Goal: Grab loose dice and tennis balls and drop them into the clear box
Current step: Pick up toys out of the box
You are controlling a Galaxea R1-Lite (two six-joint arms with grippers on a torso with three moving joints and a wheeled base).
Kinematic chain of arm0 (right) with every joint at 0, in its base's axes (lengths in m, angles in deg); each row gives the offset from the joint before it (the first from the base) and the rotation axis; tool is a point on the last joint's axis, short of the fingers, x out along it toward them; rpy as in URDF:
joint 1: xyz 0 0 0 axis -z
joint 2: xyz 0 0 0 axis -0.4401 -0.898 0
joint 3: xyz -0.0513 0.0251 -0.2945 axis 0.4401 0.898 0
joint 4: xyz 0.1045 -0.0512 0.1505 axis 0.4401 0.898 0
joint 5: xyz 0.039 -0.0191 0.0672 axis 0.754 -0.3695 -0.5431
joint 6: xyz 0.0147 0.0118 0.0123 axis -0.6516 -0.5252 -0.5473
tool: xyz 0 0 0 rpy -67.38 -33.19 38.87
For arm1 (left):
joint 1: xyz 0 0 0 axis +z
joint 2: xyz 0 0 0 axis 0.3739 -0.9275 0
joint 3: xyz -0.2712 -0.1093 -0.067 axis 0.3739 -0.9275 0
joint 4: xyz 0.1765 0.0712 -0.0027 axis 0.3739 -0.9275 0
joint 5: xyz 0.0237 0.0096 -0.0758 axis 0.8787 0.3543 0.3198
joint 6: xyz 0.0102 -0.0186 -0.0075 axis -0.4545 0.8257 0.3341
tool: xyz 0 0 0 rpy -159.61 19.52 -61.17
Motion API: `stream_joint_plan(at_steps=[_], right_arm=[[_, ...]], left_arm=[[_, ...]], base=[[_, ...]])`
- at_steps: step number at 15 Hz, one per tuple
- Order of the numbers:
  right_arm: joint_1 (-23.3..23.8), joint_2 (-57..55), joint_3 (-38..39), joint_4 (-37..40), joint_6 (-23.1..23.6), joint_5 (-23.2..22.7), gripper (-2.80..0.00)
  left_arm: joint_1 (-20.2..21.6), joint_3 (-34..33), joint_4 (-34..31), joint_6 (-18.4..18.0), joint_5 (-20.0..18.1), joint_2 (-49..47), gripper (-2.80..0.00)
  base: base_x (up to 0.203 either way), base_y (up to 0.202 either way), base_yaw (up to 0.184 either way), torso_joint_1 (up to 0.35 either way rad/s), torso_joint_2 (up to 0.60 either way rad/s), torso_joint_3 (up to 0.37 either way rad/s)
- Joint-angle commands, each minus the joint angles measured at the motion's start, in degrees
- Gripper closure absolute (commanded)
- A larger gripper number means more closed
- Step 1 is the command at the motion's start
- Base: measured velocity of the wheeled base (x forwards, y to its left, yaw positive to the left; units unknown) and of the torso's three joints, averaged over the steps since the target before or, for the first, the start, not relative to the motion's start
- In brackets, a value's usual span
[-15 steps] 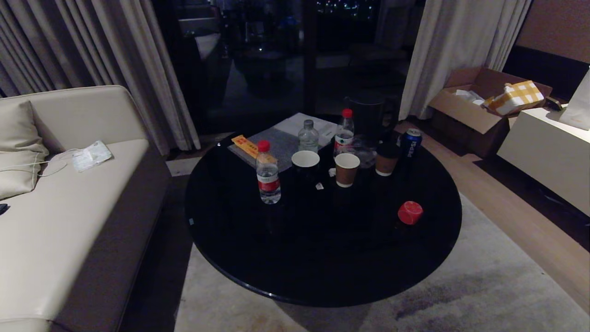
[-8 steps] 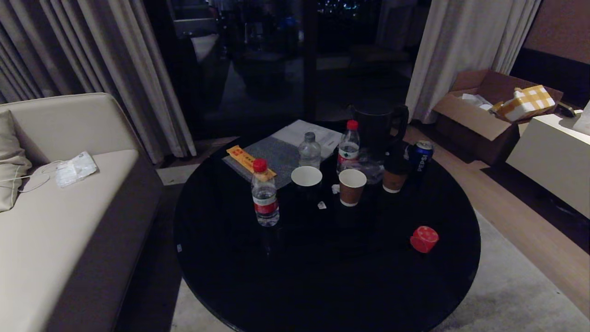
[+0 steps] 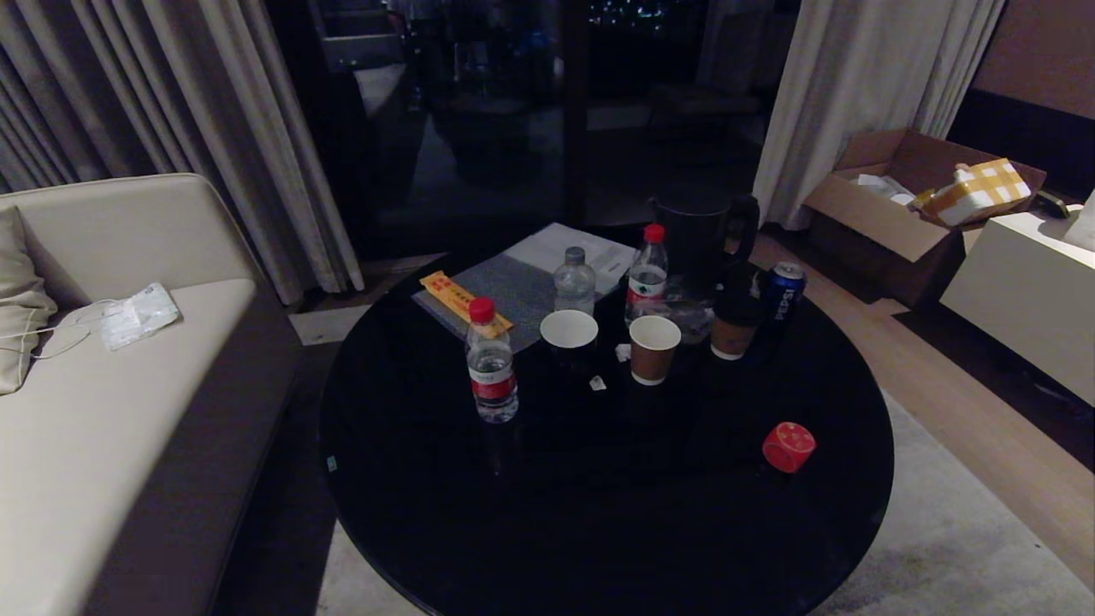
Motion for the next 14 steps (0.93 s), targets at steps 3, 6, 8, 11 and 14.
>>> stream_joint_plan(at_steps=[3,6,8,11,14], right_arm=[[-0.02,0.01,0.62,-0.03,0.02,0.00,0.00],[-0.02,-0.01,0.62,-0.03,-0.07,0.00,0.00],[-0.02,-0.06,0.62,-0.03,-0.14,0.00,0.00],[-0.02,-0.07,0.62,-0.03,0.02,-0.09,0.00],[-0.02,-0.06,0.62,-0.12,0.21,-0.09,0.00]], left_arm=[[0.01,-0.09,0.00,0.05,0.03,-0.09,0.00],[0.01,-0.09,0.00,-0.01,0.03,-0.09,0.00],[0.01,-0.09,0.00,-0.01,0.03,-0.09,0.00],[0.01,-0.09,0.00,-0.01,0.03,-0.09,0.00],[0.01,-0.09,0.00,-0.36,-0.15,-0.09,0.00]], base=[[0.000,0.000,0.000,0.001,0.00,-0.097],[0.000,0.000,0.000,0.003,0.00,-0.196],[0.000,0.000,0.000,0.003,0.00,-0.195],[0.000,0.000,0.000,0.004,0.00,-0.197],[0.000,0.000,0.000,0.002,0.00,-0.176]])
